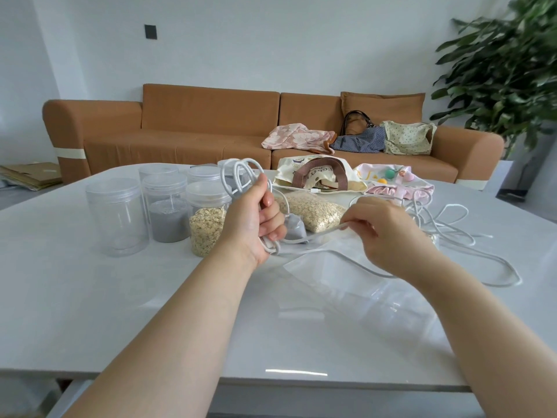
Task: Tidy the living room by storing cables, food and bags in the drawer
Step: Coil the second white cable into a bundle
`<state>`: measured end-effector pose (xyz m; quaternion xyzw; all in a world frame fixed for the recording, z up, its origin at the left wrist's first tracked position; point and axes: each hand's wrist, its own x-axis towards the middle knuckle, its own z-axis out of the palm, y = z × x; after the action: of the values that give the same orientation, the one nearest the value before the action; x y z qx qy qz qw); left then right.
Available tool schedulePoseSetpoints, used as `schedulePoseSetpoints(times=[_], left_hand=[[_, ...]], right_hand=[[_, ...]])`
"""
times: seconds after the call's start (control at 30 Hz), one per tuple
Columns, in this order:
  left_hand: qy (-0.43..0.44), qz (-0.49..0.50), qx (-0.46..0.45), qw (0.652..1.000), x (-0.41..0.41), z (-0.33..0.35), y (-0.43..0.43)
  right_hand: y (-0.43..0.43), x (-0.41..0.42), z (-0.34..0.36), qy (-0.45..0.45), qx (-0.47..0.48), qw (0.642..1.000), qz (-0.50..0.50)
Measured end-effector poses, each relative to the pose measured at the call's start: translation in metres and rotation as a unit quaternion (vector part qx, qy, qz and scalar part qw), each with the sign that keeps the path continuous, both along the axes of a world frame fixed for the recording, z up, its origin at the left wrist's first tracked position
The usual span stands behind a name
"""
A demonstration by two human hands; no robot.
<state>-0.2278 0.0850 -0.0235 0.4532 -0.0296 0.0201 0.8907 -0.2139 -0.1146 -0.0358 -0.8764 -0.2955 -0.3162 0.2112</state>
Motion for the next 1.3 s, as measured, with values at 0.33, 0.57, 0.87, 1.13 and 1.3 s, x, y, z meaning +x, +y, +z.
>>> schedulePoseSetpoints(times=[0.33,0.57,0.87,1.13,1.3], left_hand=[[0.074,-0.078,0.191,0.976,-0.001,-0.004,-0.001],[0.11,-0.138,0.224,0.958,-0.003,-0.004,0.0],[0.106,-0.272,0.245,0.924,-0.007,-0.009,-0.015],[0.042,-0.376,0.297,0.877,-0.012,-0.011,-0.015],[0.042,-0.365,0.326,0.871,-0.012,-0.013,-0.018]], right_hand=[[0.008,-0.011,0.003,-0.143,0.115,0.982,-0.038],[0.01,-0.013,0.007,-0.104,0.147,0.983,-0.015],[0.021,-0.018,0.005,-0.014,0.201,0.978,0.055],[0.027,-0.023,0.006,0.041,0.265,0.963,0.0],[0.028,-0.026,0.009,0.032,0.265,0.963,-0.029]])
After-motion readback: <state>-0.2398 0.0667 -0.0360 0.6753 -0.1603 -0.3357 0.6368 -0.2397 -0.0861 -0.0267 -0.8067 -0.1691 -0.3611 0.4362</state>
